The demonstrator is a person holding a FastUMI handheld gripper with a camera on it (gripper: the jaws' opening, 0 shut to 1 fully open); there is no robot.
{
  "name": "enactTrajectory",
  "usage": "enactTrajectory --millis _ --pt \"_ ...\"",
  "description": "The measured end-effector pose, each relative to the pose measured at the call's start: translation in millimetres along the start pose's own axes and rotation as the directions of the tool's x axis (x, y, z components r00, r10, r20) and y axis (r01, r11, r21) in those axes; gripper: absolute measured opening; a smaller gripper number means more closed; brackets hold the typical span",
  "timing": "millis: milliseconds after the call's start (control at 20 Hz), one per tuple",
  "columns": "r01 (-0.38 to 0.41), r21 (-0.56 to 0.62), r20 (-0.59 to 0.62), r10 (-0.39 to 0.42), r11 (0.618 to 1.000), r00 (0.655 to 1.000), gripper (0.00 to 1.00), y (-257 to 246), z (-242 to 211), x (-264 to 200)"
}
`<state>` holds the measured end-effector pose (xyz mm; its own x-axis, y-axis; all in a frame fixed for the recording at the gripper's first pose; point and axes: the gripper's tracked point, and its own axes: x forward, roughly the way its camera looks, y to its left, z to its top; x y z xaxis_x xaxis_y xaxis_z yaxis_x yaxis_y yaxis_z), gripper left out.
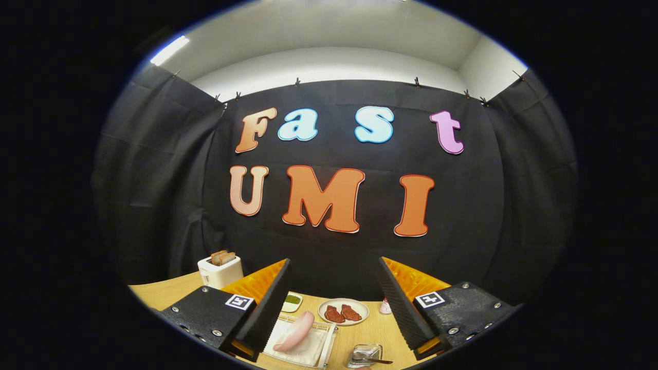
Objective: Take the plate from the dish rack, then take the spoon from the basket and place it into the plate.
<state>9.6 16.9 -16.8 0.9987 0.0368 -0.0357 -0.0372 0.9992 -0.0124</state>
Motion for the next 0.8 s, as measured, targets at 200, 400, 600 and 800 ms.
enactTrajectory --millis 200,400,600,800 --pt "0.0 0.008 -0.042 0.001 1.0 0.999 0.98 -1.2 -15.5 5.6" --pt "-0.011 0.03 -0.152 0.015 0.999 0.988 0.98 5.0 -49.2 18.0" --pt "-0.032 0.091 -0.337 0.061 0.995 0.94 0.98 25.5 -102.6 34.1" --pt "-0.027 0.164 -0.577 0.118 0.986 0.808 0.98 49.1 -177.2 39.8"
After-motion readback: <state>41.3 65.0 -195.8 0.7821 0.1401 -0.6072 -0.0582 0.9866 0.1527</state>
